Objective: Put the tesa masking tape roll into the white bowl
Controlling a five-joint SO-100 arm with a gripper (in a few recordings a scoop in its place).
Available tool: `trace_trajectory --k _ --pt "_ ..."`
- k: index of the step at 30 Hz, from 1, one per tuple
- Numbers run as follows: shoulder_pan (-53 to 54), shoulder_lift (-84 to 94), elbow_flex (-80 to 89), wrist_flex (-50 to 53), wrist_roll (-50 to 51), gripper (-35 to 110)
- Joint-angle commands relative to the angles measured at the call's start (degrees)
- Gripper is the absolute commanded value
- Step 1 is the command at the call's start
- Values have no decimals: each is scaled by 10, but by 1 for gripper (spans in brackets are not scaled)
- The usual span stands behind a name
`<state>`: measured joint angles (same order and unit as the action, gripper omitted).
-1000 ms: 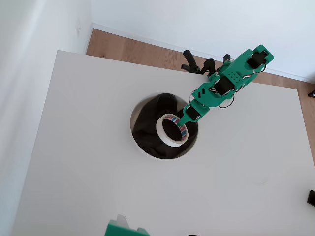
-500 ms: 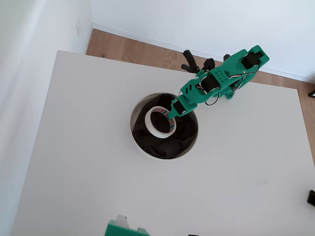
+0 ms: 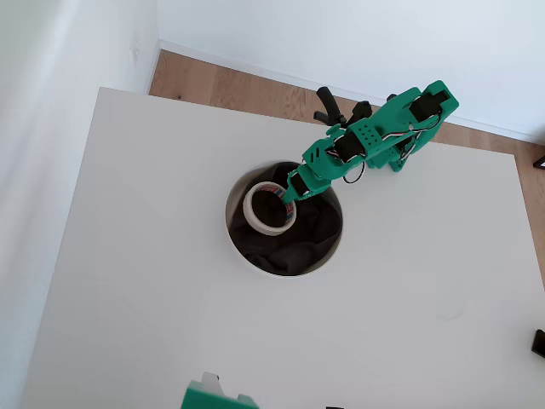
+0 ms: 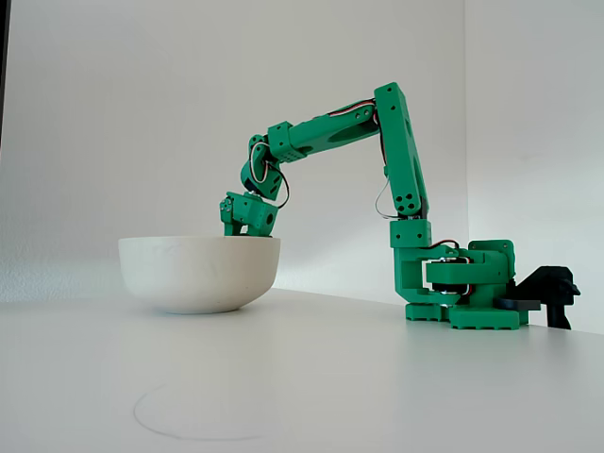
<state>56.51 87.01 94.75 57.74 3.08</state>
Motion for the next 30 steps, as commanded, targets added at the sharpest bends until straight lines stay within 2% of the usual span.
trace_trajectory --k 1,3,8,11,18,30 --pt "3 45 -45 8 25 13" --pt "2 44 -45 7 29 16" --pt "1 41 -45 6 23 9" --pt "2 40 -45 -4 15 -8" --pt "-5 47 -53 -28 24 -8" --pt "-25 -30 -367 141 64 -8"
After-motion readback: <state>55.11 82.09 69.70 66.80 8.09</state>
